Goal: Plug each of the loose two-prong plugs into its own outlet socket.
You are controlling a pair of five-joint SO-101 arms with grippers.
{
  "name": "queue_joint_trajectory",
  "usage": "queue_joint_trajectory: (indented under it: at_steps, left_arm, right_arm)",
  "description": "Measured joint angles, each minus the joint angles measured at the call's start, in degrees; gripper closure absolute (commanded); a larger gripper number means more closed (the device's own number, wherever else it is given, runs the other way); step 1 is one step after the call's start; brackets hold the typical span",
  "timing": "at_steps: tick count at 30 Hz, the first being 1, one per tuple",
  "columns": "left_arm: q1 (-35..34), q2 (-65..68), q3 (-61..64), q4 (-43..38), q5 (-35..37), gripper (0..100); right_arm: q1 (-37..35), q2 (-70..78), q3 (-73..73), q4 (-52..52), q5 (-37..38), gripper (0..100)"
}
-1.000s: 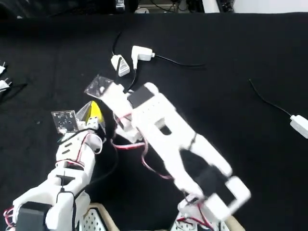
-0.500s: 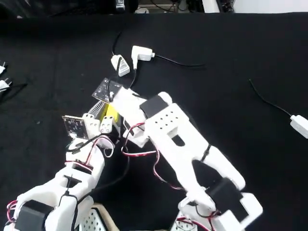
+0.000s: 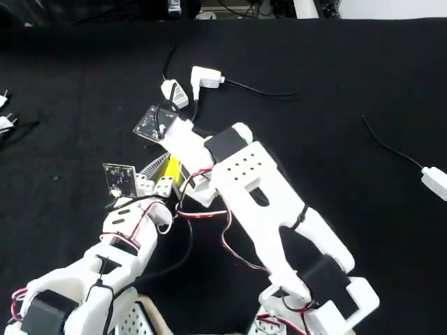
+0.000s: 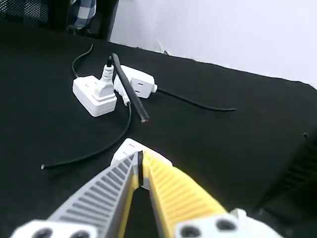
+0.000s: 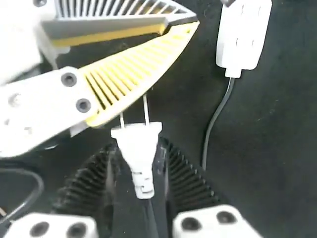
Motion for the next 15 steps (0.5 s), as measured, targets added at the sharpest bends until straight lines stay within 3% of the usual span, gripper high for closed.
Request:
queue_joint_trajectory:
  at_steps: [15]
  left_arm:
    - [0.0,0.0,0.0,0.3,0.0,97]
  right_arm:
    - [-1.1,0.1,-5.5,0.4,-7.8,98.6]
